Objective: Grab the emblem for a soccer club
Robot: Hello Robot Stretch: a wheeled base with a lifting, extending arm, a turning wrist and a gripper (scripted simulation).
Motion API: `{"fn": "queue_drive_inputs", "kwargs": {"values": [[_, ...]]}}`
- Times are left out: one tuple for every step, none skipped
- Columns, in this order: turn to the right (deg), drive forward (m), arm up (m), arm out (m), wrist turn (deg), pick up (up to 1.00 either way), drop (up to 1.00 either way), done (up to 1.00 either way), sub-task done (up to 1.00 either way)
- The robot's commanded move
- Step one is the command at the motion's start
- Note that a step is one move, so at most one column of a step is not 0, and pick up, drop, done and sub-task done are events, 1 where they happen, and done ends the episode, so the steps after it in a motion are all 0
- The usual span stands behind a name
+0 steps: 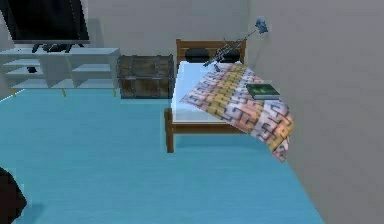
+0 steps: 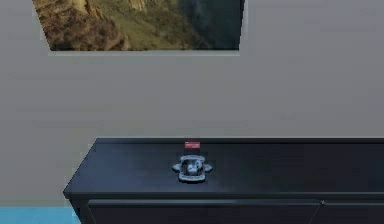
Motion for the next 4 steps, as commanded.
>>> {"fn": "queue_drive_inputs", "kwargs": {"values": [[0.0,0.0,0.5,0.0,0.0,0.0,0.0,0.0,0.0],[0.0,0.0,0.3,0.0,0.0,0.0,0.0,0.0,0.0],[0.0,0.0,0.0,0.32,0.0,0.0,0.0,0.0,0.0],[0.0,0.0,0.0,0.0,45.0,0.0,0.0,0.0,0.0]]}}
